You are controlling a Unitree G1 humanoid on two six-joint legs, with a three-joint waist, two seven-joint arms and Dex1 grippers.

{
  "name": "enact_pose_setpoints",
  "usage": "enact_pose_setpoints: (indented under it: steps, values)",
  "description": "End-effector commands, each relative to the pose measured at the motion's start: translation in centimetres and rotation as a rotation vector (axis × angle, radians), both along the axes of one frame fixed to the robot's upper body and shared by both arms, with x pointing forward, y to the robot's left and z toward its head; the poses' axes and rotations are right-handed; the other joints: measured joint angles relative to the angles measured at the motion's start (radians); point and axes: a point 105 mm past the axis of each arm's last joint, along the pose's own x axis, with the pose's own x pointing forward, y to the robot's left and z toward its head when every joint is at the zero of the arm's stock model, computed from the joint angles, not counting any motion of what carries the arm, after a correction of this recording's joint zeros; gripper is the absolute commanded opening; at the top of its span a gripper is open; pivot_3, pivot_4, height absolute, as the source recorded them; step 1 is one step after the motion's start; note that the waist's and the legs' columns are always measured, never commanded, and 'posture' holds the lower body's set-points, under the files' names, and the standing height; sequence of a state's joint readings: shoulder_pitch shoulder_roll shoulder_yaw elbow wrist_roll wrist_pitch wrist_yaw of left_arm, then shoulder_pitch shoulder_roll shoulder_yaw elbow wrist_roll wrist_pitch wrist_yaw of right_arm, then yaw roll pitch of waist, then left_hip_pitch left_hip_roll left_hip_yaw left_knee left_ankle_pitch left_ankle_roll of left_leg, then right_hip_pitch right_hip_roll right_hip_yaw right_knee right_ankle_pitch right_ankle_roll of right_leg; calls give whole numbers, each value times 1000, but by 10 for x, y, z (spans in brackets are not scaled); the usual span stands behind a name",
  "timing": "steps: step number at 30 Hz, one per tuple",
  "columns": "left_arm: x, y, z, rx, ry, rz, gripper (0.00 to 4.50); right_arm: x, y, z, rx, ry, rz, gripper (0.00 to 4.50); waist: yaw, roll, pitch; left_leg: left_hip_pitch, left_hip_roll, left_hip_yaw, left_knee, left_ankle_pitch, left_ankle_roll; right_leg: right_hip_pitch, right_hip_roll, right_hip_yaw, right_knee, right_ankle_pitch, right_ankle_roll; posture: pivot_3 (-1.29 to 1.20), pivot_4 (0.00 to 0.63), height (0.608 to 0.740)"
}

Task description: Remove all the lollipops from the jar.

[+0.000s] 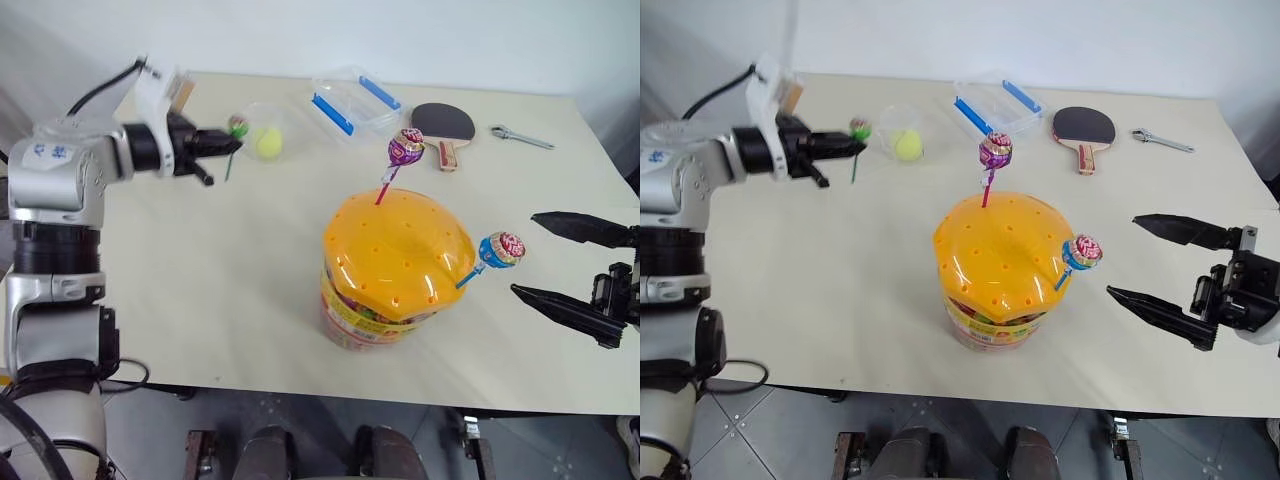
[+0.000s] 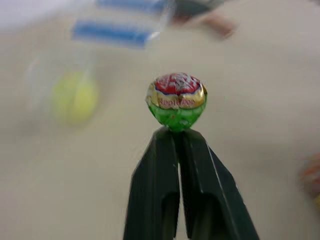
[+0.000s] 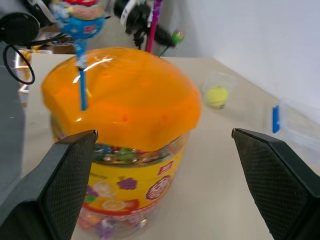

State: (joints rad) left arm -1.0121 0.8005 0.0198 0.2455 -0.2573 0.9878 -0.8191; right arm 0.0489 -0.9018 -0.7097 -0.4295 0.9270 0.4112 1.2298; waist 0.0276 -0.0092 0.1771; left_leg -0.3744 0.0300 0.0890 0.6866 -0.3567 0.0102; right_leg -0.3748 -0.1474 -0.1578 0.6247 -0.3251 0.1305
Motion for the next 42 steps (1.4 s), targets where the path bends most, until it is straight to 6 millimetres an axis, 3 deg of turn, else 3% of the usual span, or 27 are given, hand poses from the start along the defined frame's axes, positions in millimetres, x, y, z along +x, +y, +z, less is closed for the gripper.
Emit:
enact_pose_setpoints:
  steps: [1,3,7,9,15,23,26,29,34,37,42]
  values:
    - [-15,28,-19,60,131,173,25,-2,-4,1,-48,-12,9,4500,0,0,0,0,0,0,0,0,0,0,0,0,0,0,0,0,150,740]
    - [-23,39,-36,85,233,250,25,0,-5,0,-46,-12,4,4500,1,-1,0,0,0,0,0,0,0,0,0,1,1,0,0,0,150,740]
    - [-48,85,-95,214,465,488,25,11,-1,-4,-45,-4,18,4500,-2,-1,0,2,0,1,-1,0,0,0,0,3,1,0,0,0,150,740]
    - [-52,89,-98,218,500,522,262,15,0,-4,-47,-4,23,4500,0,-2,1,2,0,2,-1,0,0,0,0,2,1,0,0,0,150,740]
    - [-53,77,-81,209,482,494,2031,20,-1,-3,-56,-10,26,4500,12,-3,1,1,0,1,0,0,0,0,-1,2,1,0,0,0,150,740]
    - [-46,29,-19,204,277,238,4472,20,-5,0,-70,-23,8,4500,13,-3,1,1,0,2,0,0,0,-1,-1,2,1,0,0,0,150,740]
    - [-42,8,2,181,199,133,4472,20,-6,0,-71,-30,0,4500,16,-3,1,1,0,2,0,0,0,-1,-1,2,1,0,0,0,150,740]
    - [-40,-28,26,150,26,-113,4472,18,-7,2,-65,-41,-19,4500,18,-3,1,1,0,2,1,0,0,-1,-1,2,1,0,0,0,150,740]
    - [-50,-90,73,-116,-381,-558,4472,17,-8,3,-63,-54,-41,4500,25,-3,1,-3,0,1,7,0,1,-1,-1,1,2,0,0,0,150,740]
    - [-73,-108,67,-218,-422,-868,4472,16,-8,3,-59,-58,-49,4500,19,-3,1,-4,0,1,9,-1,2,-1,-1,0,3,0,0,0,150,740]
    - [-85,-123,57,-241,-426,-1143,4472,13,-8,2,-58,-66,-70,4500,14,-2,1,-3,0,2,8,-1,2,-1,0,0,3,0,0,0,150,740]
